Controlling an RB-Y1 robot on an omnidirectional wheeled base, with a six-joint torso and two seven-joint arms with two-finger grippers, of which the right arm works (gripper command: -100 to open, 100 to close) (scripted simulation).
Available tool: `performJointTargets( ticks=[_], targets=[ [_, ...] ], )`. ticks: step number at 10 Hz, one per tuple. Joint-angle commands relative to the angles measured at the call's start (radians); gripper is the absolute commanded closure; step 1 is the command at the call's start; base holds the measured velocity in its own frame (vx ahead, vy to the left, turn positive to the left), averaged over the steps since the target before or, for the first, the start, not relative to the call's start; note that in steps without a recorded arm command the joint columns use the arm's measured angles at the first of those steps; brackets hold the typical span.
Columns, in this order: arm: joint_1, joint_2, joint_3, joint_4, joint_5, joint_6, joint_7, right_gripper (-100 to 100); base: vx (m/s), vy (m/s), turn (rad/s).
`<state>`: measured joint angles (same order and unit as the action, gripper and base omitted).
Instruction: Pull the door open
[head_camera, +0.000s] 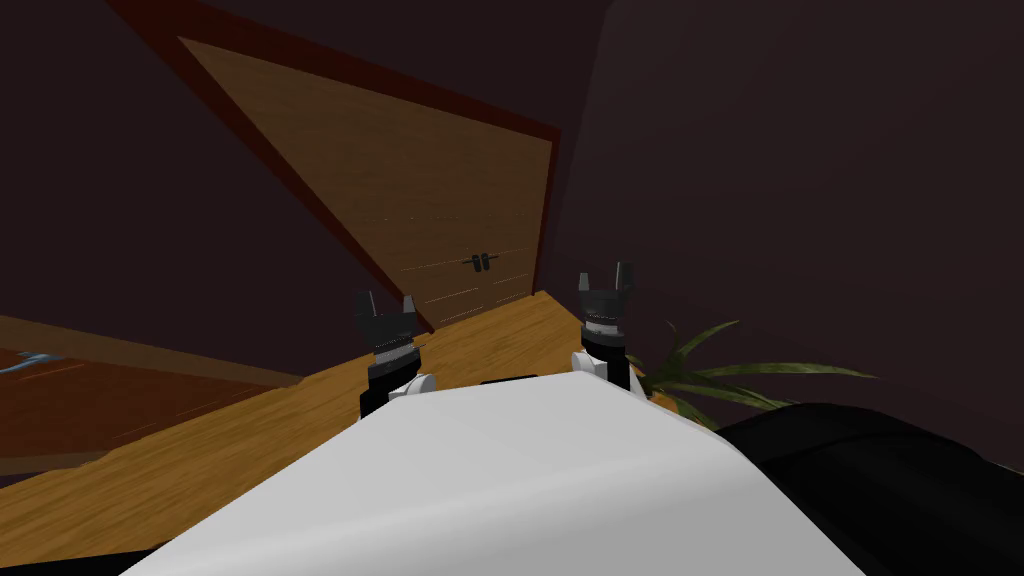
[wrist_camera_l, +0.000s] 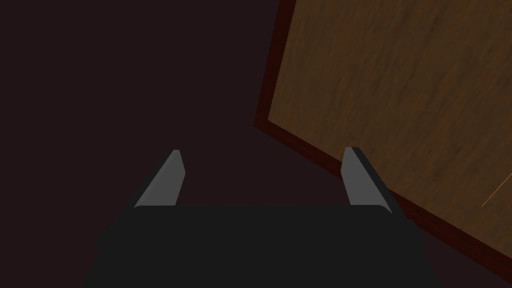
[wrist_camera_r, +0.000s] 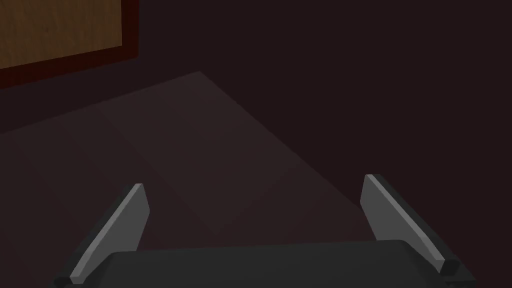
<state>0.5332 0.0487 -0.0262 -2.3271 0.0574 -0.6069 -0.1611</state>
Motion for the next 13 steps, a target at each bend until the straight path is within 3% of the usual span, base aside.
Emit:
performJointTargets(
  ticks=[1,6,9,13],
  targets=[
    [-0.013,-0.019,-0.004,0.029,0.009,0.007,-0.012,-100,0.075,0.034,0.086],
    [-0.047,-0.061,-0.014,0.108,0.033,0.027,-0.046,-100,0.141,0.031,0.07],
    [-0.08,-0.092,-0.024,0.185,0.057,0.046,-0.078,-100,0.151,0.043,0.101],
    [-0.112,-0.118,-0.033,0.259,0.079,0.064,-0.11,-100,0.13,0.043,0.075]
  ],
)
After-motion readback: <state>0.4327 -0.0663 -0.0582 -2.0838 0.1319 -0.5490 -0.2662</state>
